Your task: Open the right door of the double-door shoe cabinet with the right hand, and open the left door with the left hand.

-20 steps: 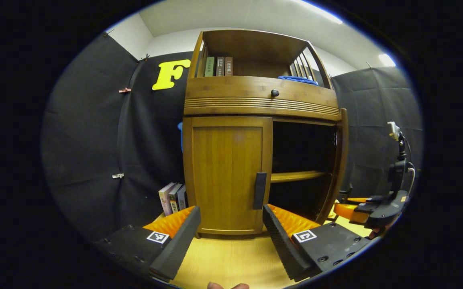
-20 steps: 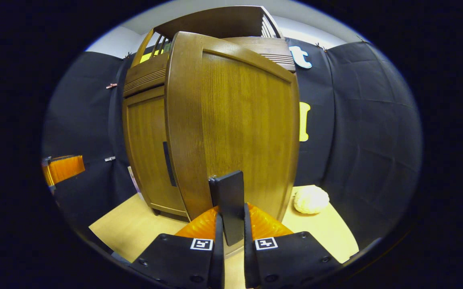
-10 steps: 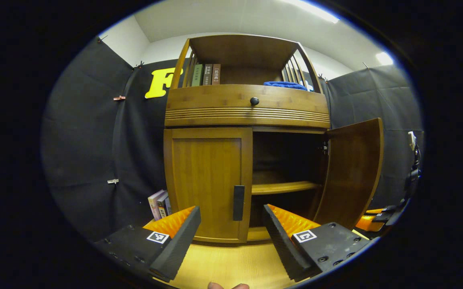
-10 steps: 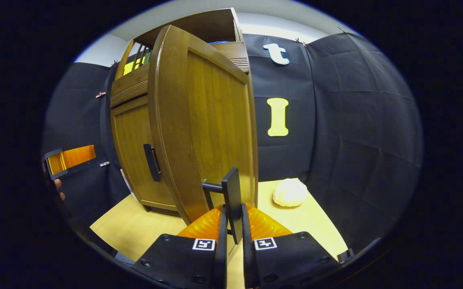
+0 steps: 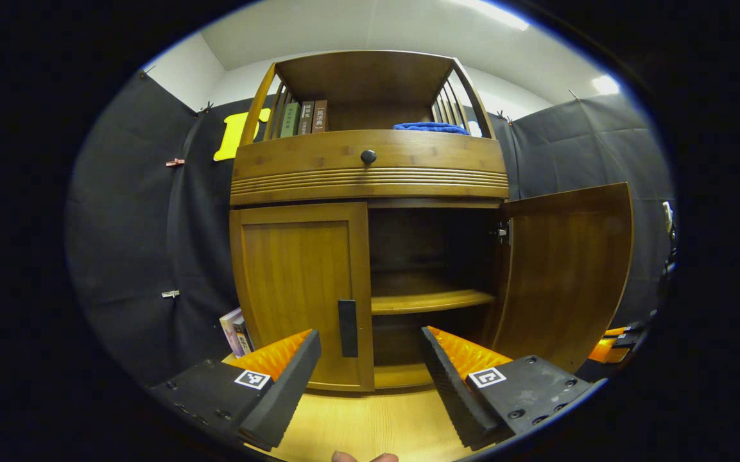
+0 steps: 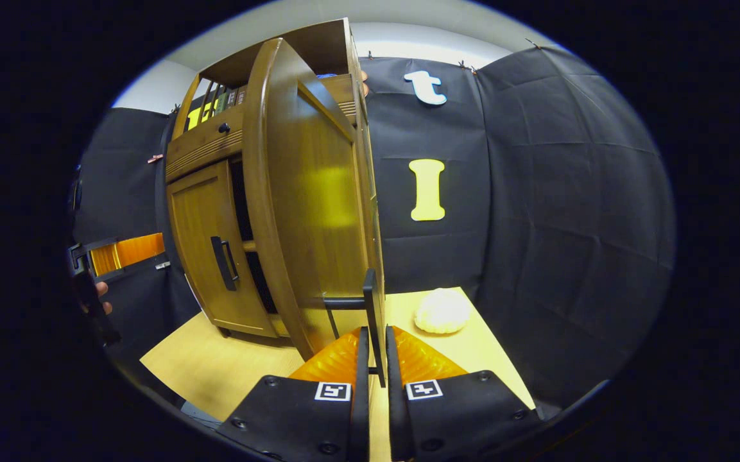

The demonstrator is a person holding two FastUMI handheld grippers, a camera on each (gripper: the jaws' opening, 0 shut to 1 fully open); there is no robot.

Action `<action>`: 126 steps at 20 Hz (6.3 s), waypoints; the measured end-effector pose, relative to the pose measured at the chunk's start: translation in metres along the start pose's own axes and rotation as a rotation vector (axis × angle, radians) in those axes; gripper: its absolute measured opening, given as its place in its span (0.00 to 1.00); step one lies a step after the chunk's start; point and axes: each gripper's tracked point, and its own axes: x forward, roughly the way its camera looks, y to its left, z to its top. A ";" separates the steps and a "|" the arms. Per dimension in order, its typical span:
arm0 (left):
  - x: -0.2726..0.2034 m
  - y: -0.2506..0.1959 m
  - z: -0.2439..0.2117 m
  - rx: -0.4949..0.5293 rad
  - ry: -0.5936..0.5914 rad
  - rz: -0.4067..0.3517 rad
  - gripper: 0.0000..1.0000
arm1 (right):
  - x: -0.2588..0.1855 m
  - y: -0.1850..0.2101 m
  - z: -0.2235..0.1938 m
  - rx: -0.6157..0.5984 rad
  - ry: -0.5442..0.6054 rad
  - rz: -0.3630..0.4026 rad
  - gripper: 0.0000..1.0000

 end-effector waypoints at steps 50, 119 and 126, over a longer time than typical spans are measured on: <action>0.193 0.056 -0.094 -0.012 0.114 0.061 0.32 | -0.082 -0.096 0.053 -0.042 -0.115 -0.252 0.98; -0.116 0.214 -0.091 -0.024 0.069 -0.018 0.97 | -0.026 0.203 0.040 -0.136 -0.179 -0.020 0.98; -0.111 0.188 -0.061 -0.039 0.023 -0.017 0.97 | -0.026 0.242 0.064 -0.167 -0.233 0.039 0.98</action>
